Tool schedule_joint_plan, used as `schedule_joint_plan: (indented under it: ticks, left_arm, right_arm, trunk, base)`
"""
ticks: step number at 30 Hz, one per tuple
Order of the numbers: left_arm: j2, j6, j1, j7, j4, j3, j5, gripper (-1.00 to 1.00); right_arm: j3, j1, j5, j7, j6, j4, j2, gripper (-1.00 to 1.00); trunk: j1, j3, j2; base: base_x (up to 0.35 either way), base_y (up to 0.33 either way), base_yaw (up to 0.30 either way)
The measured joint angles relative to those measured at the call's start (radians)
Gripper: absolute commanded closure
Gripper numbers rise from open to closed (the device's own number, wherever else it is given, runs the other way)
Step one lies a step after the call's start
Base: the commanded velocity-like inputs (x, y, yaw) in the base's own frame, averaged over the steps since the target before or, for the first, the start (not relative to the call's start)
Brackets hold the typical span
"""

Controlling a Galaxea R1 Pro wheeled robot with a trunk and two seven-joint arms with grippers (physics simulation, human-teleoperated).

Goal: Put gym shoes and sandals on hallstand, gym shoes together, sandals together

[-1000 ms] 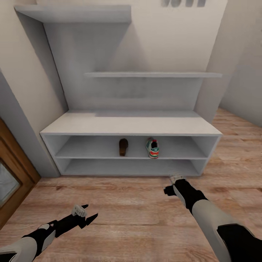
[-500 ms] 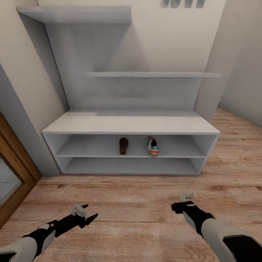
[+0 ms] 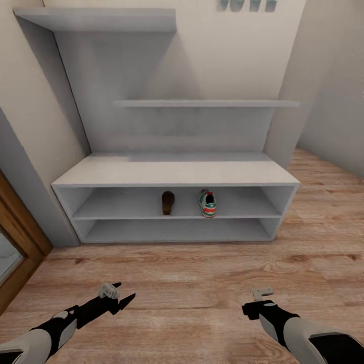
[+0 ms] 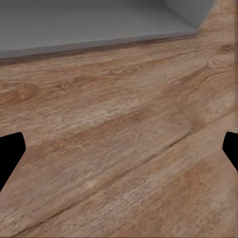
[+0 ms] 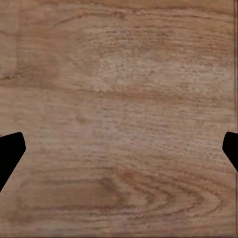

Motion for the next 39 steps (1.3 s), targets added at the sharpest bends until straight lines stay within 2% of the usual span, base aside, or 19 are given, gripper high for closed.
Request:
schedule_joint_plan:
  ticks: [15, 39]
  left_arm:
    - [0.0, 0.002, 0.0, 0.002, 0.0, 0.0, 0.007, -1.0]
    - [-0.001, 0.002, 0.0, 0.001, 0.0, 0.0, 0.008, -1.0]
  right_arm:
    - [-0.001, 0.004, -0.002, 0.001, -0.001, 0.004, 0.014, -1.0]
    - [-0.002, 0.004, -0.002, 0.001, -0.001, 0.005, 0.015, -1.0]
  trunk:
    - [0.0, 0.0, 0.0]
    - [0.0, 0.002, 0.0]
  base:
    - [0.0, 0.0, -0.282]
    - [0.0, 0.0, -0.3]
